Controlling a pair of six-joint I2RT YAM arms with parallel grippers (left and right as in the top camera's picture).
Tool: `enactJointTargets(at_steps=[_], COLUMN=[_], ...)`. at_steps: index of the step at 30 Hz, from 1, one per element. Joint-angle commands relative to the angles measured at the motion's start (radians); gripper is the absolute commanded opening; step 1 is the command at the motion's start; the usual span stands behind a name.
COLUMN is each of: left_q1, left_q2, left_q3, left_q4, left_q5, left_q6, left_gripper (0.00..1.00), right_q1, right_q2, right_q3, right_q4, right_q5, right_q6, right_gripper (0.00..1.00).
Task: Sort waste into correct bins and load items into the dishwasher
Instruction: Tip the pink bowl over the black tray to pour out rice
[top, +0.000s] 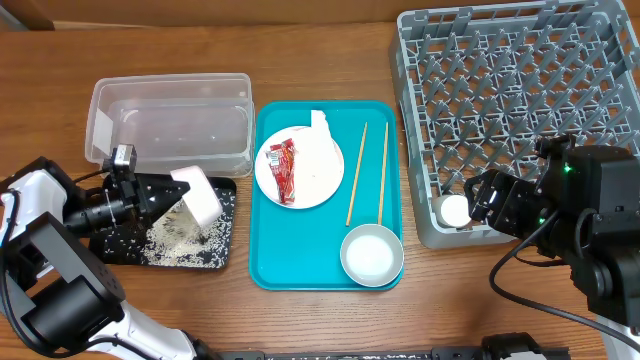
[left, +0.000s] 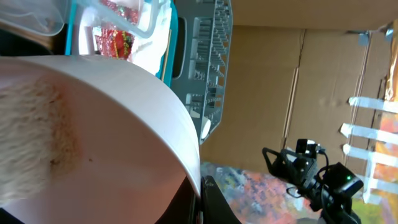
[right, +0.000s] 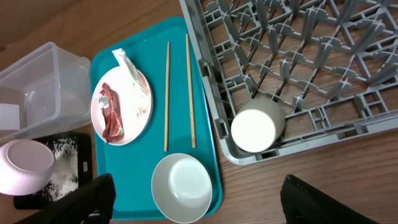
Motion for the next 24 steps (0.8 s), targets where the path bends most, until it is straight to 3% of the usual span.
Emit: enactJointTargets(at_steps=[1, 2, 4, 6, 8, 10, 13, 15, 18, 24], left_q1=[-0.002, -0.002, -0.008, -0.018, -0.021, -0.056, -0.076, -0.089, -0.104, -0.148], left_q2=[0.006, 0.011, 0.004, -0.006, -0.003, -0.028, -0.028, -0.033, -0.033, -0.086], left_q3=[-0.007, -0.009, -0.013, -0.012, -0.016, -0.016, -0.014, -0.011, -0.011, -0.006], left_q4=[0.042, 0.044, -0.005, 0.002, -0.005, -0.004, 0.011, -0.004, -0.004, -0.004], left_q5=[0.020, 0.020, 0.052, 0.051, 0.066, 0.032, 0.064, 0.058, 0.042, 0.004], left_q6=[0.082, 0.026, 0.084, 0.220, 0.155, 0.225, 0.162, 0.218, 0.206, 0.106], left_gripper=[0.04, 0.04, 0.04, 0.04, 0.04, 0.04, 0.04, 0.04, 0.04, 0.04], right_q1=[-0.004, -0.004, -0.004, -0.004, -0.004, -0.004, -0.004, -0.004, -0.004, -0.004], right_q2=[-0.003, -0.003, -0.003, -0.003, -0.003, -0.003, -0.003, -0.003, -0.003, -0.003], right_q3=[0.020, 0.020, 0.020, 0.020, 0.020, 0.020, 0.020, 0.020, 0.020, 0.020], right_q4=[0.004, 0.004, 0.003, 0.002, 0.002, -0.001, 0.003, 0.003, 0.003, 0.003], right_q5=[-0.002, -0.003, -0.003, -0.003, -0.003, -0.002, -0.002, -0.002, -0.003, -0.003], right_q6=[0.002, 0.002, 0.002, 0.002, 0.002, 0.002, 0.002, 0.002, 0.002, 0.002], right_gripper=[0.87, 0.87, 0.87, 0.87, 0.87, 0.87, 0.87, 0.87, 0.87, 0.88])
